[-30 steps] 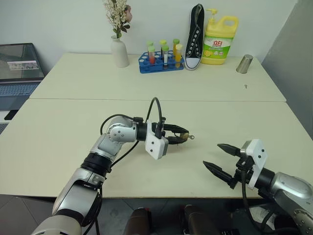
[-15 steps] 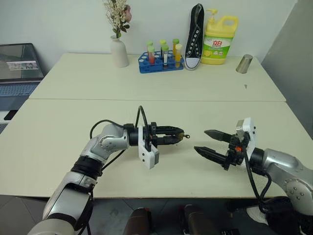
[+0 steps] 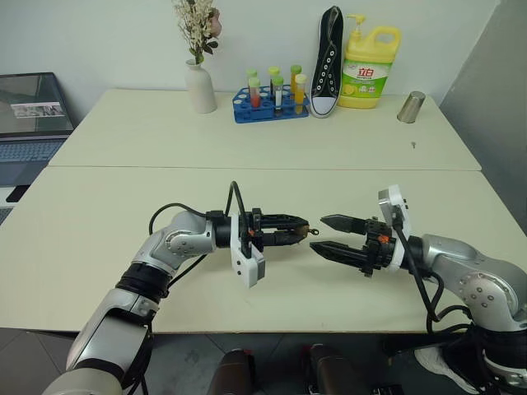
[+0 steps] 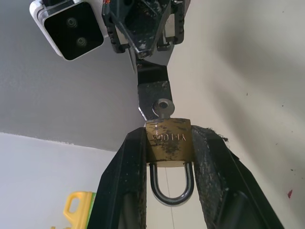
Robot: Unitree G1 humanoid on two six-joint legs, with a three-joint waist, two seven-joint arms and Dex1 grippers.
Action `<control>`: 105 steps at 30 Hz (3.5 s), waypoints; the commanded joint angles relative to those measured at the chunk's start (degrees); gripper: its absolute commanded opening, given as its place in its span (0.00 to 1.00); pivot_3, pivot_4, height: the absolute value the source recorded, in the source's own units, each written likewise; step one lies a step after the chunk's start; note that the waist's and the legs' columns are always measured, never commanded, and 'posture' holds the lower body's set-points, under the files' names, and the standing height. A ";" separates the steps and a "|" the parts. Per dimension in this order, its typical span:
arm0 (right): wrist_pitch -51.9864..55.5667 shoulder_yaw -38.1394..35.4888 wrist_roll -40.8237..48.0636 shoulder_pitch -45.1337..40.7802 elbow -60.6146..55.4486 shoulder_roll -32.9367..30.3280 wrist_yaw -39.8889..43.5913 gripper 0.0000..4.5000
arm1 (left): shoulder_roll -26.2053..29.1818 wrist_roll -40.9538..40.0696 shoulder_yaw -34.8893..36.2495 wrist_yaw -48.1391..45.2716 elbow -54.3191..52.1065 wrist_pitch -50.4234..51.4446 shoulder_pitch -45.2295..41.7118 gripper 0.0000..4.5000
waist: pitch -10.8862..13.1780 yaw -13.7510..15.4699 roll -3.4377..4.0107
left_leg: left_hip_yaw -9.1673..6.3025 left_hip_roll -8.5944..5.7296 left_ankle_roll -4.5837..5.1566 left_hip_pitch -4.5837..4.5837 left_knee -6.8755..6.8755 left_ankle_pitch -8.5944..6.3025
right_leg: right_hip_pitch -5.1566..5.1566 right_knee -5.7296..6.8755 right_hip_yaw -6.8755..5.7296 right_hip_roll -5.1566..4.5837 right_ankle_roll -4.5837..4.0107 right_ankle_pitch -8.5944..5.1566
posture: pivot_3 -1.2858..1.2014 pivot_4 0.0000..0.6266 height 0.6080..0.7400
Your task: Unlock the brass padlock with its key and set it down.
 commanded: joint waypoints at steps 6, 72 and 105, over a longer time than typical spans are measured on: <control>1.57 0.36 0.65 -1.76 0.24 0.39 0.55 0.70 | 0.77 0.41 -0.07 2.07 -0.87 -0.76 -1.23 0.22 | 0.00 0.00 0.00 | 0.00 0.00 0.00 -0.01 0.00 0.00 | 0.00 -0.01 -0.01 -0.01 -0.18 0.11 | 0.52 0.24 1.00; 10.15 -2.51 7.30 -6.26 1.26 -6.24 -8.53 1.00 | 1.89 3.61 -0.88 9.92 -2.76 3.90 1.06 0.22 | 0.01 -0.08 0.01 | -0.03 0.00 0.01 -0.10 -0.08 -0.01 | -0.07 -0.05 -0.02 -0.09 0.06 -0.03 | 0.52 0.24 1.00; 9.23 1.31 2.57 -9.36 5.30 5.39 -8.83 0.62 | 1.56 3.73 -1.64 9.30 -3.36 2.51 0.61 0.22 | 0.01 -0.15 0.01 | -0.02 0.01 0.01 -0.08 -0.08 -0.01 | -0.08 -0.01 -0.03 -0.05 -0.19 0.12 | 0.52 0.24 1.00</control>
